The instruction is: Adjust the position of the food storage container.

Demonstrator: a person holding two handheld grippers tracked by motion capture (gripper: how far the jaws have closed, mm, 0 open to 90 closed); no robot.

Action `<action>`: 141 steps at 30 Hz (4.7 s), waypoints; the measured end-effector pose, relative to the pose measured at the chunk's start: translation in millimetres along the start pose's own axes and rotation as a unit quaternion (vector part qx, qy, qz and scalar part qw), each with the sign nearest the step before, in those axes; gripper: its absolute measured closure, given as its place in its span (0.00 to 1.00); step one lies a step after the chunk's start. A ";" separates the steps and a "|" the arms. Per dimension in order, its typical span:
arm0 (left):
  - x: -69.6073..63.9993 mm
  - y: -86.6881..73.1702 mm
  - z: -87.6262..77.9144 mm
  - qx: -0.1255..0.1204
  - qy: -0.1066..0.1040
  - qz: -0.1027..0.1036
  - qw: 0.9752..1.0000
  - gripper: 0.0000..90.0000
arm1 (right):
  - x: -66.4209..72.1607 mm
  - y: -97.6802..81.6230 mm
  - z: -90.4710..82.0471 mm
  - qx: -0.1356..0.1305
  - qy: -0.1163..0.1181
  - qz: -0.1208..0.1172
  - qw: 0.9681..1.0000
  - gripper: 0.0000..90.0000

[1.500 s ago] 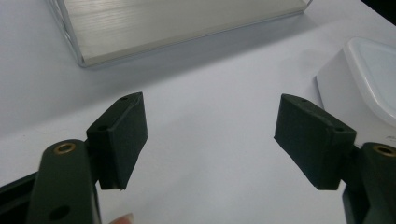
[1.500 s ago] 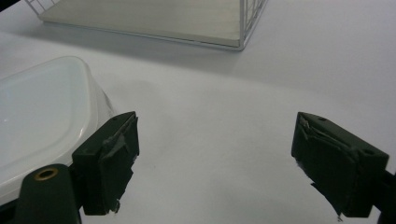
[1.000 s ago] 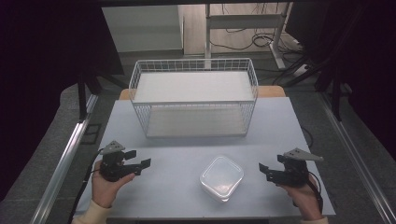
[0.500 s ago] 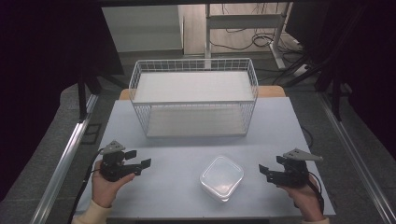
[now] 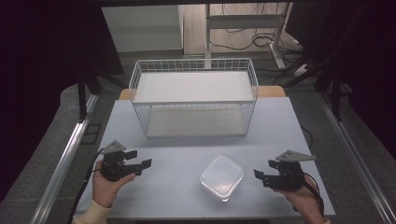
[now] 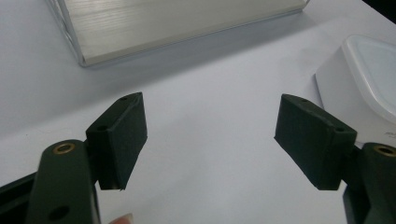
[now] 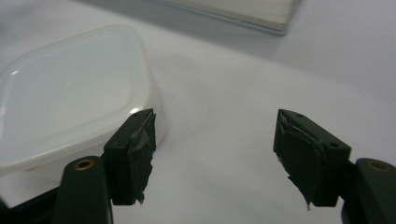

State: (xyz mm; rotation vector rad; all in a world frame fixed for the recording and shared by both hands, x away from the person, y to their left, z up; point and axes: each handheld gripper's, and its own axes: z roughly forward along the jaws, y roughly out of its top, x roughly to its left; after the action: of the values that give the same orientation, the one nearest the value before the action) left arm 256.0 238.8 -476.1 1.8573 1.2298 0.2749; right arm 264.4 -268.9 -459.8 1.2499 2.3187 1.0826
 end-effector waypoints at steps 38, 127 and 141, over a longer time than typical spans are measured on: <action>-1.4 -0.8 4.0 0.008 -0.008 0.002 1.000 0.28 | 49.2 -9.3 32.6 0.126 0.073 -0.109 0.983 0.99; 2.3 0.8 0.5 0.000 -0.009 -0.003 1.000 0.28 | 35.2 35.3 40.9 -0.008 0.046 -0.034 0.998 0.62; 1.8 0.2 -0.3 0.001 -0.012 -0.001 1.000 0.28 | 37.0 38.3 43.6 -0.031 0.082 0.002 0.996 0.32</action>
State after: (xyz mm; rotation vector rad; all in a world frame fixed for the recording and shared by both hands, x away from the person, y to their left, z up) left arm 256.8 240.4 -476.2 1.8554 1.2156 0.2496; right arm 290.1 -205.0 -457.8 1.1846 2.3797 1.2937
